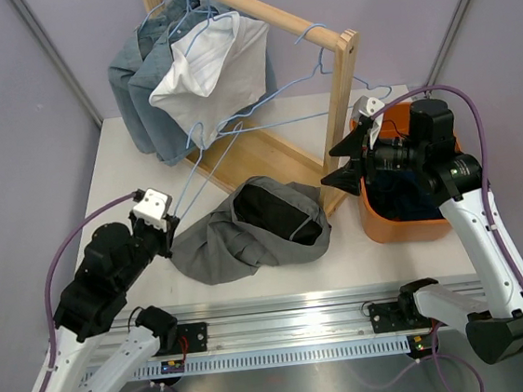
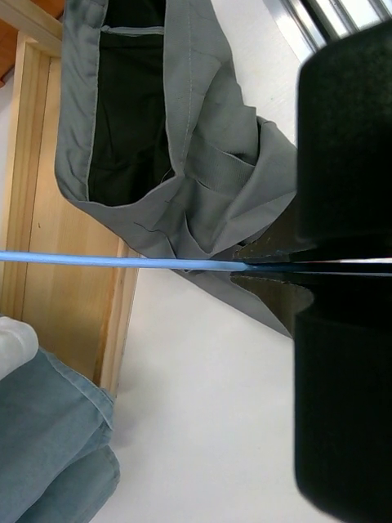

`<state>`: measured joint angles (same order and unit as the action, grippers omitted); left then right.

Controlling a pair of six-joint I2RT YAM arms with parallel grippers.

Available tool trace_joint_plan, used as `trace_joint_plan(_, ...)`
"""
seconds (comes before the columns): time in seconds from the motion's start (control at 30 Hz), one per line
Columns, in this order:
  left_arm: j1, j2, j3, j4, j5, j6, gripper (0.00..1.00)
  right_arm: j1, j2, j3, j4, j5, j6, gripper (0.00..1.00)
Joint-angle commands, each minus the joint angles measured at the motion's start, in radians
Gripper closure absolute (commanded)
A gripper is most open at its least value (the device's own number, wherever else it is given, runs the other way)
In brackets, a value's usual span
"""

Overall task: Remove the skirt from the hanger
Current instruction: Place the hanger at the clothesline.

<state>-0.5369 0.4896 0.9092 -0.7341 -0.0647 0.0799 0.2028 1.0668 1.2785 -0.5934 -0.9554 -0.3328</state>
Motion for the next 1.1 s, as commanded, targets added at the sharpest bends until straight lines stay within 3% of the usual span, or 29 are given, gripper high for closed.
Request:
trace_joint_plan(0.0, 0.005, 0.061, 0.019, 0.062, -0.049, -0.019, 1.0, -0.009, -0.008, 0.001, 0.044, -0.02, 0.014, 0.18)
trace_joint_plan(0.17, 0.046, 0.168, 0.069, 0.123, -0.014, -0.032, 1.0, -0.008, -0.019, -0.002, 0.044, -0.02, 0.023, 0.18)
trace_joint_plan(0.43, 0.133, 0.365, 0.183, 0.257, 0.236, 0.015, 1.0, -0.011, -0.054, -0.007, 0.035, -0.032, 0.038, 0.17)
trace_joint_plan(0.67, 0.138, 0.604, 0.387, 0.237, 0.413, 0.125, 1.0, -0.011, -0.079, 0.03, 0.029, -0.088, 0.071, 0.17)
trace_joint_plan(1.07, 0.137, 0.881, 0.666, 0.294, 0.414, 0.218, 1.0, -0.013, -0.088, 0.061, 0.07, -0.125, 0.133, 0.17)
